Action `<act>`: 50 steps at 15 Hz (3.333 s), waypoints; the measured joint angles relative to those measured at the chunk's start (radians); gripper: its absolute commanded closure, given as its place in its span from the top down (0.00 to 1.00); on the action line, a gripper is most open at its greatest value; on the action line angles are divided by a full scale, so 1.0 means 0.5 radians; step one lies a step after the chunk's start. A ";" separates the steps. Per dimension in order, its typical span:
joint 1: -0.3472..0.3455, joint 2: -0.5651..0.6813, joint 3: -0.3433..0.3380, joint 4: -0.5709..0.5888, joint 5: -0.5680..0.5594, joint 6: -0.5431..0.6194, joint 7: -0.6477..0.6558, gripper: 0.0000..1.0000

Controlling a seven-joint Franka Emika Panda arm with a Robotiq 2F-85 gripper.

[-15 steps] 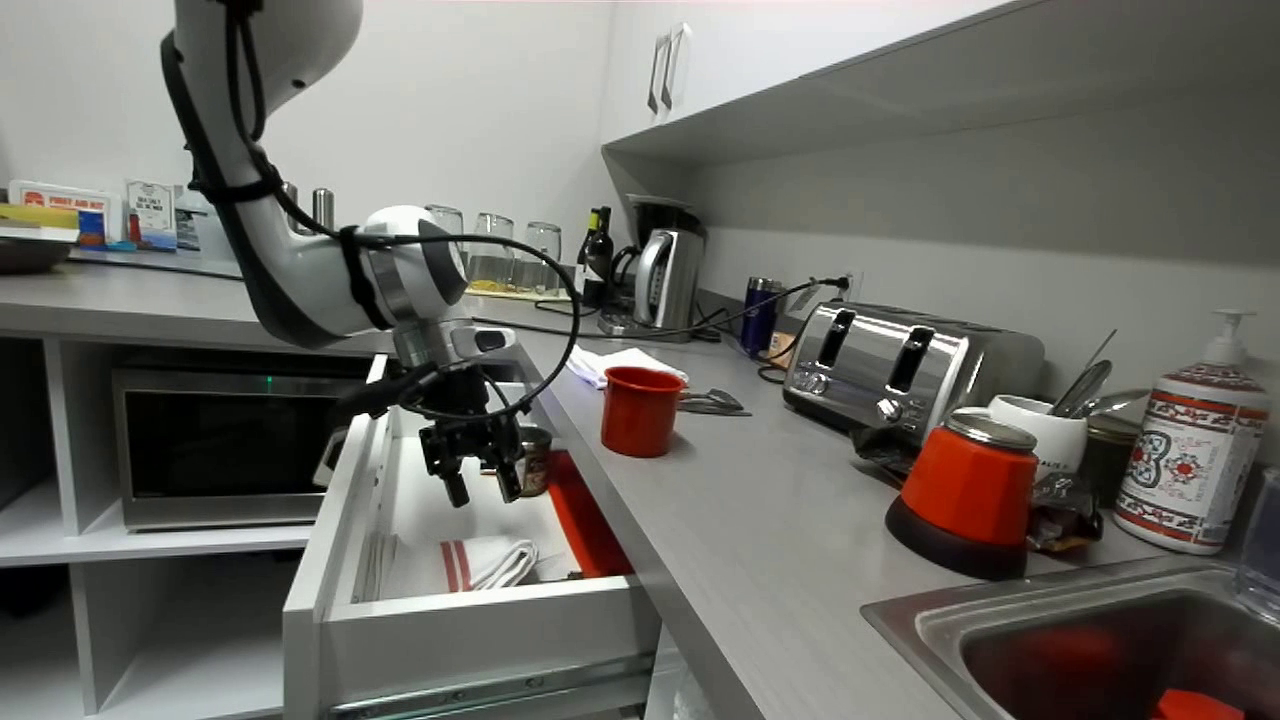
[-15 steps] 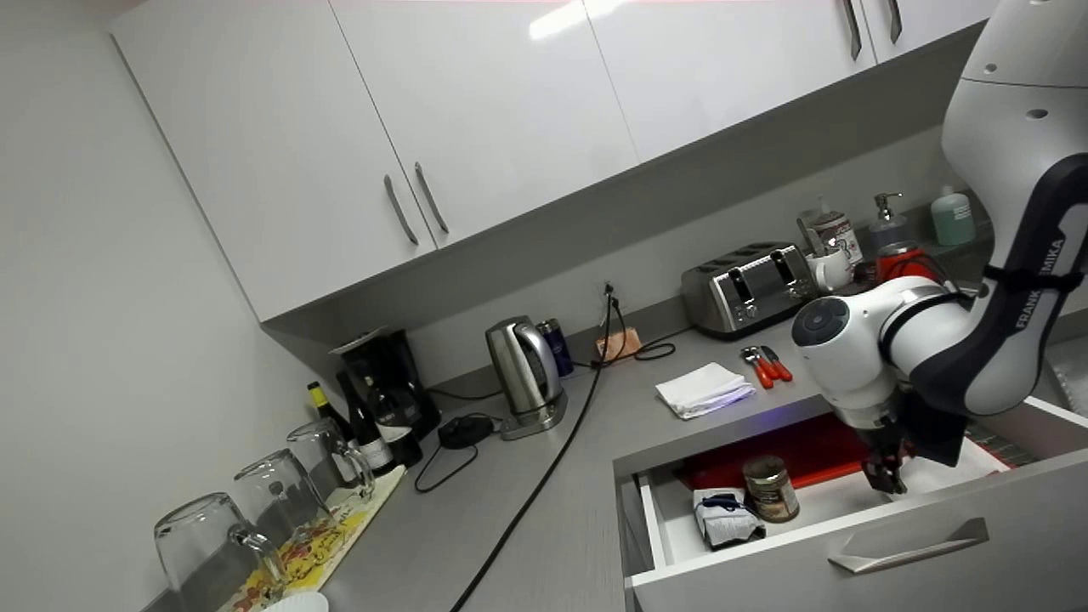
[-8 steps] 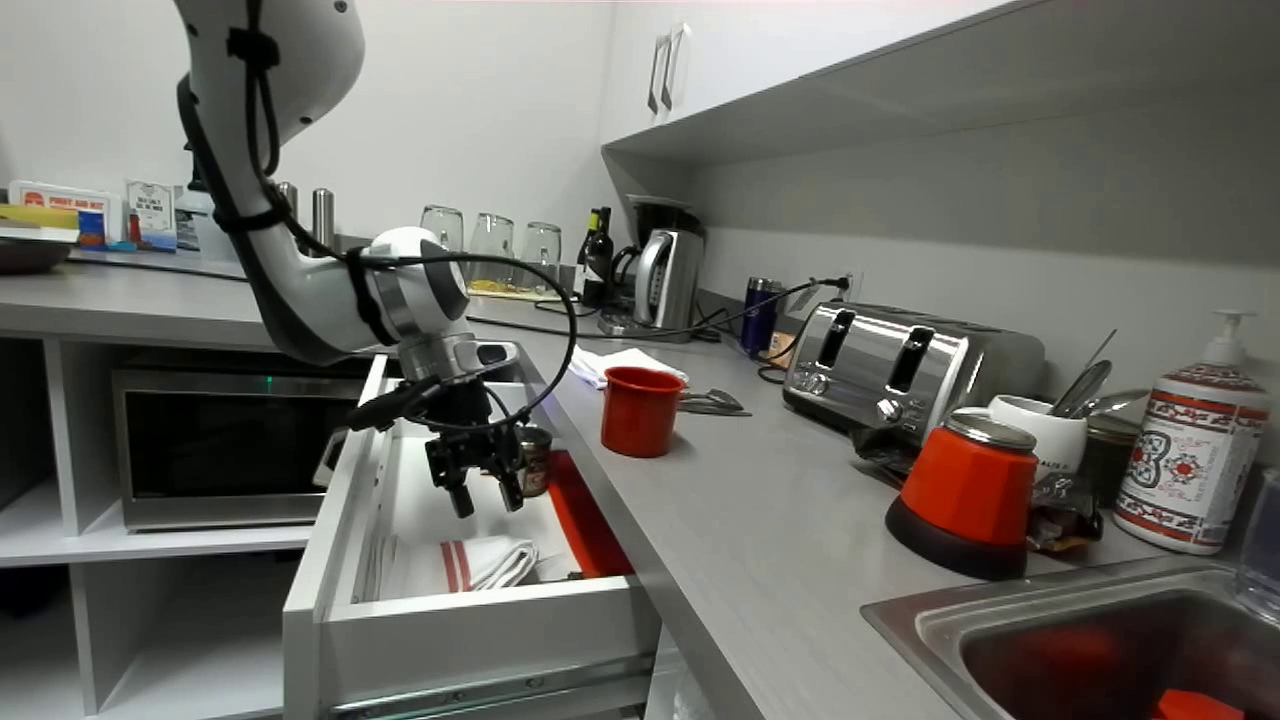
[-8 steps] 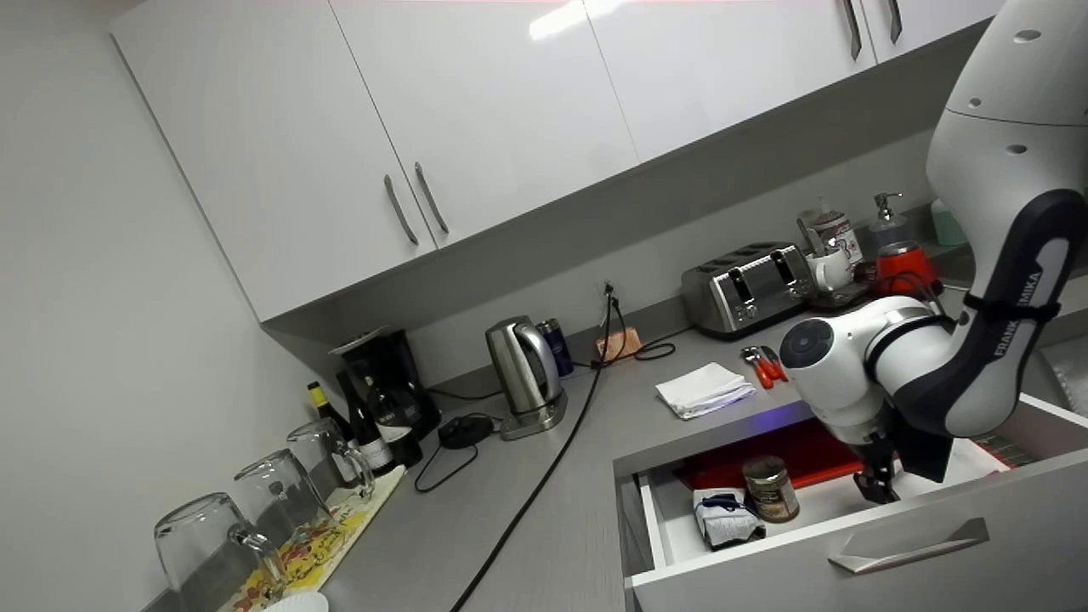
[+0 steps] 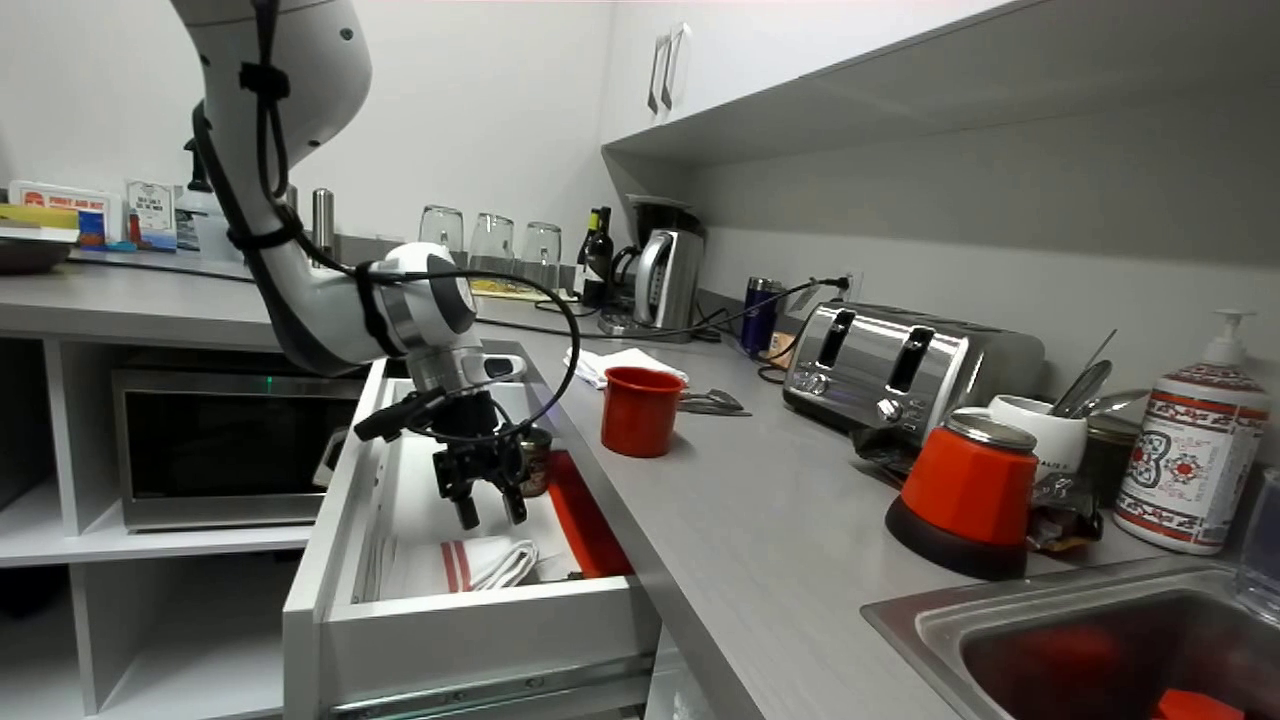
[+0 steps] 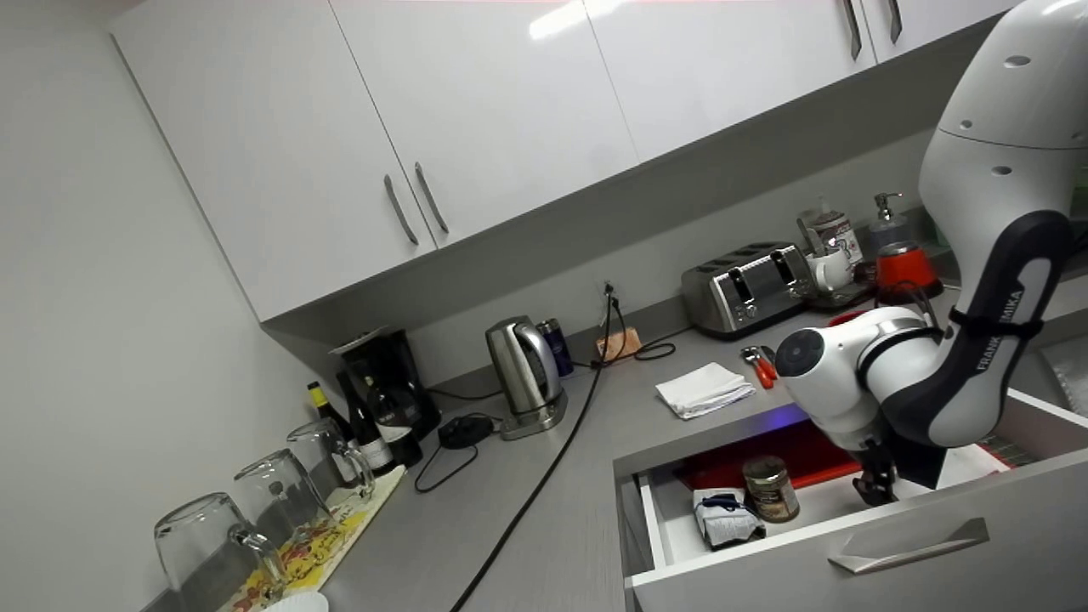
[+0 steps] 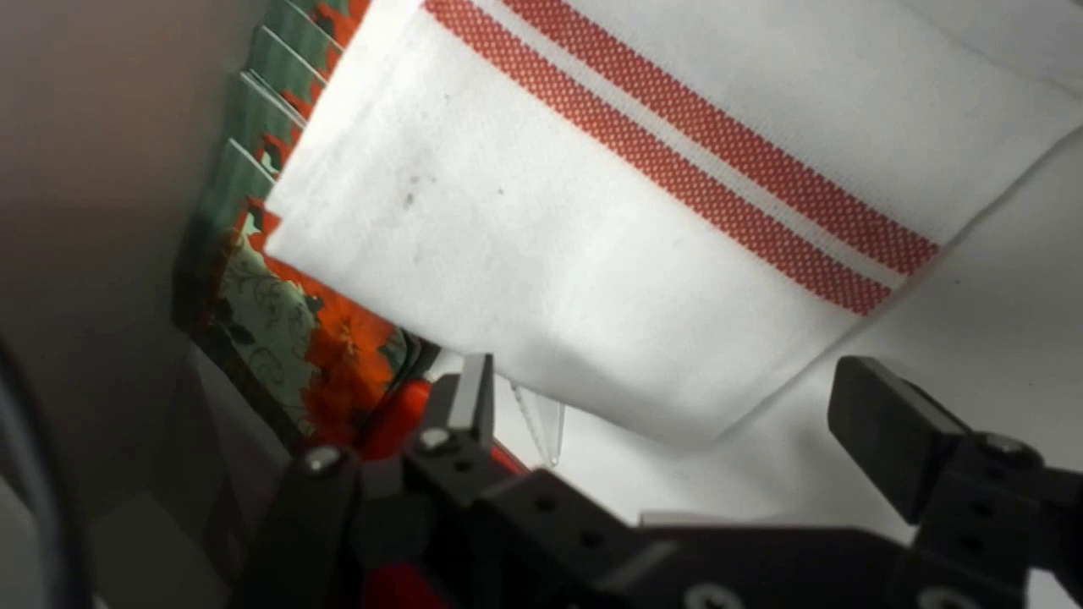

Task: Open the topmost drawer, take out the towel and place it on the counter then close the drawer

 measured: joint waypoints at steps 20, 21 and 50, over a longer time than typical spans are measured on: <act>0.011 0.081 -0.132 0.137 0.335 -0.030 -0.189 1.00; 0.018 0.081 -0.132 0.143 0.335 -0.021 -0.191 1.00; 0.028 0.178 -0.173 0.201 0.517 -0.074 -0.230 1.00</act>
